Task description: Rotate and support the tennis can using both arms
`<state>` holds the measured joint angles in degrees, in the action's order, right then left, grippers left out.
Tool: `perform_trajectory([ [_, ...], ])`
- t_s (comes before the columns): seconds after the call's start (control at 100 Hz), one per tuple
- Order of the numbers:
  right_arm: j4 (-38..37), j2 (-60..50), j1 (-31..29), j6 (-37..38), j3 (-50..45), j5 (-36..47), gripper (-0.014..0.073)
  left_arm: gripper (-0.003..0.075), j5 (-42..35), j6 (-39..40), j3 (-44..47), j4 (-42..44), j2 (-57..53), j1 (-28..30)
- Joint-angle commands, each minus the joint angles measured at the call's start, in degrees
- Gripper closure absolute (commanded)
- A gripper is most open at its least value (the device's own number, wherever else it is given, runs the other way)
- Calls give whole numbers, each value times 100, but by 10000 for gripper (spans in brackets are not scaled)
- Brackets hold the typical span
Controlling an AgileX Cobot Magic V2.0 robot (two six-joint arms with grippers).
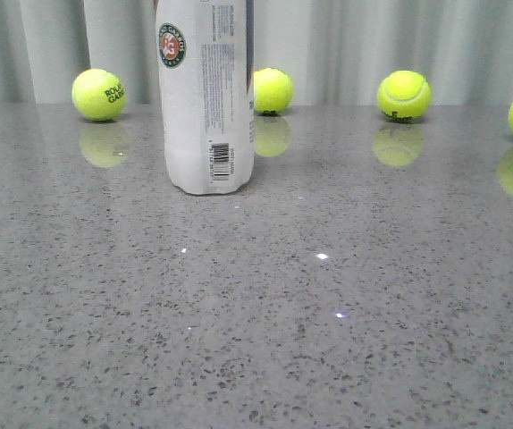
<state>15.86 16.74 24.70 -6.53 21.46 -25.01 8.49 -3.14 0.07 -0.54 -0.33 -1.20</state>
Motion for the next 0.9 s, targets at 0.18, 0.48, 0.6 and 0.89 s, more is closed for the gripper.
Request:
perform_trajectory([
  [0.18,53,37,-49,-44,115,498,662,738,-409,-3,258,-56,-194,5],
  [0.48,5,-117,-1156,-44,-590,1829,662,738,-409,-3,258,-56,-194,5],
  [0.6,-464,-399,-1617,194,-995,2075,662,738,-409,-3,258,-56,-194,5],
  [0.89,-1789,-1266,-2339,1303,-1805,2399,662,738,-409,-3,258,-56,-194,5],
])
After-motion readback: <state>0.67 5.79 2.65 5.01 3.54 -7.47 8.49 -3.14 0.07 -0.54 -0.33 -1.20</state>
